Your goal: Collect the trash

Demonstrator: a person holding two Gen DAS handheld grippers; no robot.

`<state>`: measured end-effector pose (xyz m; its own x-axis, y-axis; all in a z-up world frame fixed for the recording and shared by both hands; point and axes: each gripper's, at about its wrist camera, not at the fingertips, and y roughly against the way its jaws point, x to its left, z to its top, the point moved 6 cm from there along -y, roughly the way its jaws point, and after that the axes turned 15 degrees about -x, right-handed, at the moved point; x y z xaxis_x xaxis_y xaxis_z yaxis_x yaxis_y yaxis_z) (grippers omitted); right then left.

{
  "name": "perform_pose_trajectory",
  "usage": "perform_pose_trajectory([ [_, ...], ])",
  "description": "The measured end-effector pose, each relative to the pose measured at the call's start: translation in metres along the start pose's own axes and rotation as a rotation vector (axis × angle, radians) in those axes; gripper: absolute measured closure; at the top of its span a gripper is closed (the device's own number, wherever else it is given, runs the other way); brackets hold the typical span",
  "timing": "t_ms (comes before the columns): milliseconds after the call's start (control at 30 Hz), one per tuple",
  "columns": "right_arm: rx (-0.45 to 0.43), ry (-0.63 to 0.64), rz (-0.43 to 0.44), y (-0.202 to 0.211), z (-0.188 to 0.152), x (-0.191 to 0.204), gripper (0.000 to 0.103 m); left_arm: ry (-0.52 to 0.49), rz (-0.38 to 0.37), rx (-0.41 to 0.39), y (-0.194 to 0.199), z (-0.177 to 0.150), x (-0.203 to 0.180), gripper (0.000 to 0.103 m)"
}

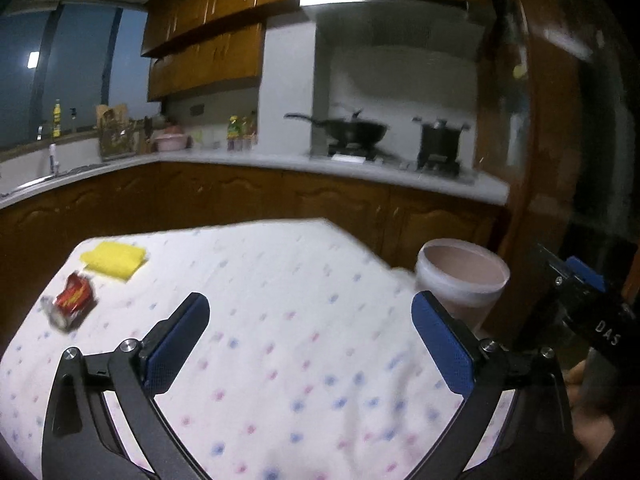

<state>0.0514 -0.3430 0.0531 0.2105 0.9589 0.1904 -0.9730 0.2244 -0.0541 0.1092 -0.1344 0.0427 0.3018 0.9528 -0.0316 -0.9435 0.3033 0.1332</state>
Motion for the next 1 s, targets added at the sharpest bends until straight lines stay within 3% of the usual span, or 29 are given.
perform_pose_trajectory([
  [233,0.107,-0.028,0.011,0.007,-0.051,0.000,0.000,-0.019,0.052,0.047,0.012,-0.039,0.014,0.000],
  [1000,0.188,0.014,0.111,0.019,-0.082,0.037,0.000,0.012,0.123,0.064,0.033,-0.052,0.047,0.000],
])
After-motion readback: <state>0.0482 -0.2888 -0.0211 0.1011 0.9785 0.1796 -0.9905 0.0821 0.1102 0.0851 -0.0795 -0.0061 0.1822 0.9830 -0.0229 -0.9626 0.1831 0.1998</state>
